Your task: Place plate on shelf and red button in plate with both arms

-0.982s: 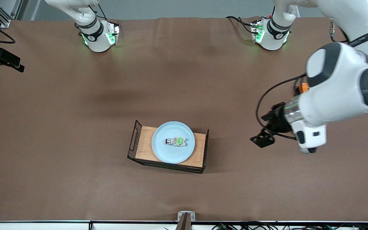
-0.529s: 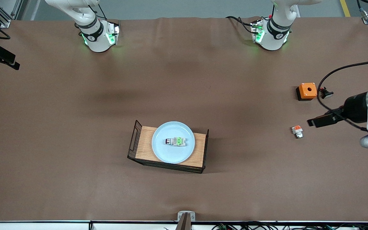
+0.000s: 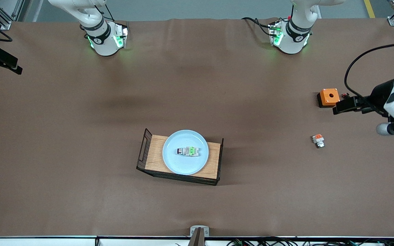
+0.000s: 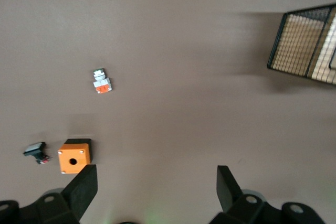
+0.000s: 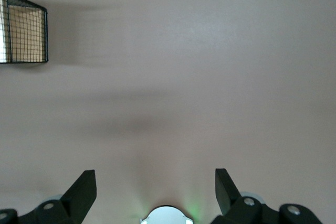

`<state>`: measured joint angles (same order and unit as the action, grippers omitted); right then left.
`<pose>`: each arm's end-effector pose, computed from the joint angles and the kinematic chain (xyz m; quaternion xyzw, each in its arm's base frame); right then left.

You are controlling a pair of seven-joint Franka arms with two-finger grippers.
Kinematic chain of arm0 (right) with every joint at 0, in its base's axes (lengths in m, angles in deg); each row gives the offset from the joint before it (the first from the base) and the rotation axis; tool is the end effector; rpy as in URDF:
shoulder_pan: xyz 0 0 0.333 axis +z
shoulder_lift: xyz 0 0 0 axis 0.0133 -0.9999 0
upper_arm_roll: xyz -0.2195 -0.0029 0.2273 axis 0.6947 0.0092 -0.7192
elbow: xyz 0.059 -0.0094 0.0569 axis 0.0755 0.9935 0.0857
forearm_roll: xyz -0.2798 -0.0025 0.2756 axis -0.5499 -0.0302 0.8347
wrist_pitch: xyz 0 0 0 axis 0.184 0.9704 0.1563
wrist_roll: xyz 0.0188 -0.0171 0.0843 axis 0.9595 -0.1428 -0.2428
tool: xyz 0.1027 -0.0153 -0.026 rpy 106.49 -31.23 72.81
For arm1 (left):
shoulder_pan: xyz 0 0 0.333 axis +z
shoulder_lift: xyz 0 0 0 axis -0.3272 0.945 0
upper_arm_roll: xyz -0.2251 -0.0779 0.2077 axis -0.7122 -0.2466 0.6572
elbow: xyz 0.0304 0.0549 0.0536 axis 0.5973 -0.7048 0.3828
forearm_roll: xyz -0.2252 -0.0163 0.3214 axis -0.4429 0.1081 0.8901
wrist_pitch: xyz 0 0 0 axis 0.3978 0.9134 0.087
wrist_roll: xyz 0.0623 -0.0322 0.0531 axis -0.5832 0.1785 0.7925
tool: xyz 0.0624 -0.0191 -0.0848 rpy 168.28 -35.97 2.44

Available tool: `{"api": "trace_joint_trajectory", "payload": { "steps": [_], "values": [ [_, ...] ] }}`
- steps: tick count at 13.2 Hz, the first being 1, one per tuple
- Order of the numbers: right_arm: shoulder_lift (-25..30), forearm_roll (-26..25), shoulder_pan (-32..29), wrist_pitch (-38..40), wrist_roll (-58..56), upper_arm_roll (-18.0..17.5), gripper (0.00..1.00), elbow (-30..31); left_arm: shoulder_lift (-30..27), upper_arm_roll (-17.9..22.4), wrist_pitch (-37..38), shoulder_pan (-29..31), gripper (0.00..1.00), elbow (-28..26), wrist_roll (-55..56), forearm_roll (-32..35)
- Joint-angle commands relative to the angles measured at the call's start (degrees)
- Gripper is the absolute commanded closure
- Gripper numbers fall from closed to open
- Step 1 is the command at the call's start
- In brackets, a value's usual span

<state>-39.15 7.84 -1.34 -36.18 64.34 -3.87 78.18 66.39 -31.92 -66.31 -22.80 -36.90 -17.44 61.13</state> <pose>0.5072 -0.0344 0.6635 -0.9992 0.0096 0.0380 0.0071 0.6173 -0.0674 0.6199 0.9963 0.0013 -0.0631 0.0576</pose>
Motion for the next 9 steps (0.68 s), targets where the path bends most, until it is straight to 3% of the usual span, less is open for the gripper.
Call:
{"api": "trace_joint_trajectory", "payload": {
  "steps": [1, 4, 7, 9],
  "values": [
    [0.2, -0.1, -1.1, 0.7, -3.5, -0.7, 0.0, -0.7, -5.1, -0.7, -0.6, -0.2, 0.0, -5.4, -2.4, 3.4],
    [0.2, -0.1, -1.1, 0.7, -3.3, -0.8, 0.0, -0.6, -9.9, -3.8, -1.6, 0.0, 0.0, -11.9, -2.2, 6.8],
    [0.2, -0.1, -0.8, 0.7, 3.1, -0.8, 0.0, -0.6, -20.3, -4.1, -11.0, 0.0, 0.0, -26.8, -1.2, 6.8],
    [0.2, -0.1, -0.7, 0.7, 3.2, -0.9, 0.0, -0.6, -24.4, -4.3, -14.6, 0.1, 0.0, -32.7, -1.2, 6.5]
  ]
}}
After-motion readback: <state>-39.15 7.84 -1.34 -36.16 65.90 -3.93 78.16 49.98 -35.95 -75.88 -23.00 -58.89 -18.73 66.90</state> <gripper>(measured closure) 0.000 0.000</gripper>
